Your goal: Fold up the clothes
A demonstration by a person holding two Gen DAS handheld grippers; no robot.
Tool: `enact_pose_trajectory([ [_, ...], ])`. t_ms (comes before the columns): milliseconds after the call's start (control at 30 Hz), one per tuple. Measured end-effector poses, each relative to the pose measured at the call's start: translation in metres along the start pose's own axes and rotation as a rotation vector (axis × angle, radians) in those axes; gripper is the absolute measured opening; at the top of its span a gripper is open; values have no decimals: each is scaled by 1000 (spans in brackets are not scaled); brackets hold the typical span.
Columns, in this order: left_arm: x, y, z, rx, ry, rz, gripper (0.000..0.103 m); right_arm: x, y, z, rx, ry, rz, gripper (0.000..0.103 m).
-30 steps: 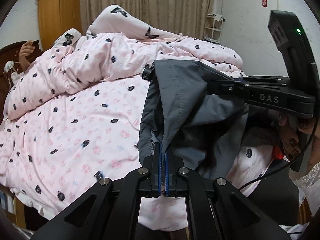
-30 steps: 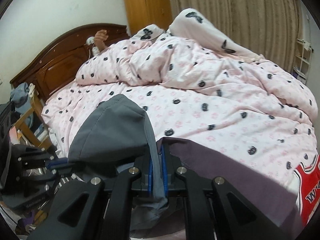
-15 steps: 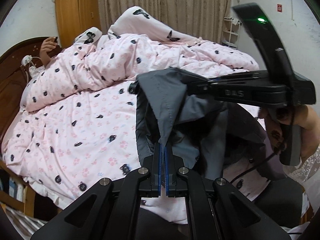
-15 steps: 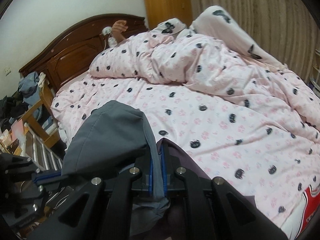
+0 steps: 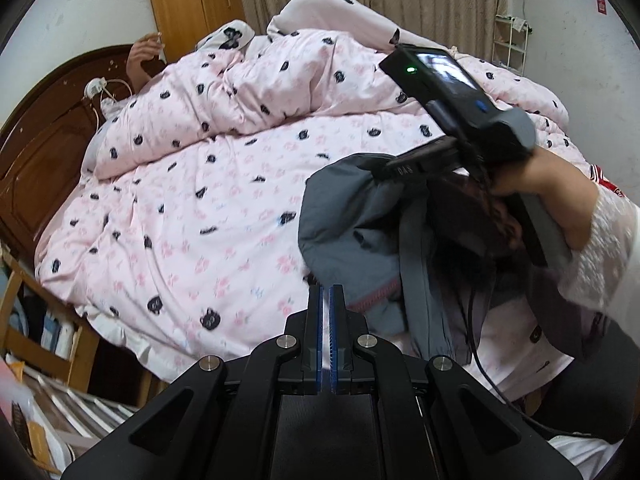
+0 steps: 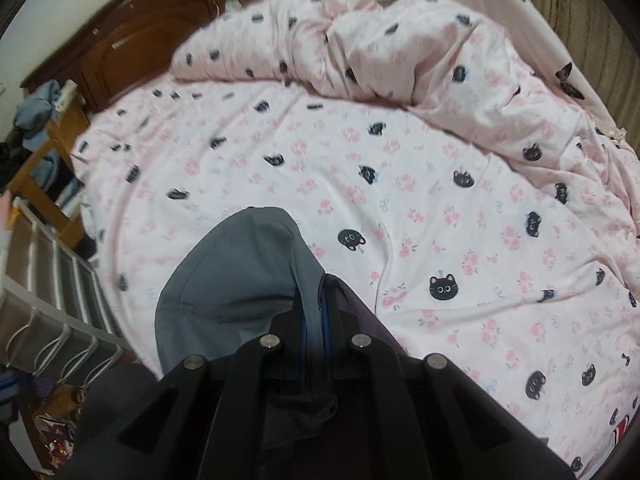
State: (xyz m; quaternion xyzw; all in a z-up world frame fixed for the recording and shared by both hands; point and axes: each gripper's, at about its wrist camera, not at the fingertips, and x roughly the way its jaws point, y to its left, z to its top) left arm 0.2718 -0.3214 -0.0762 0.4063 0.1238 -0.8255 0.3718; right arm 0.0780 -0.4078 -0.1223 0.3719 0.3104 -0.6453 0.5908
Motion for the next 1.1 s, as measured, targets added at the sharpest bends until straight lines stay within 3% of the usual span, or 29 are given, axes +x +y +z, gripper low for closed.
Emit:
enact_pose_trajectory([
  [267,5,1,-8,-9,17,-1,2,34,-4,-2,3,47,-49,11],
  [333,4,-1,-8,-6,11,-3,2,31,-2,-4,-6,39,-41,21],
  [400,4,-2,-7,-1,7,-8,3,24,0,-6,-21,22,-28,48],
  [467,5,-5,-7,4,7,-13,3,14,4,-6,-40,1,-30,60],
  [600,10,-11,-9,10,15,-46,5,-21,9,-11,-87,-66,-47,64],
  [700,14,-19,-10,23,19,-65,16,-56,2,-27,-85,-113,-58,70],
  [867,16,-34,-13,60,-12,-94,44,-115,-9,-53,-82,-192,-76,75],
  [1000,22,-47,-20,85,-24,-136,55,-159,-19,-77,-72,-244,-94,75],
  [1100,29,-56,-27,102,-8,-168,56,-178,-34,-108,-38,-234,-123,75],
])
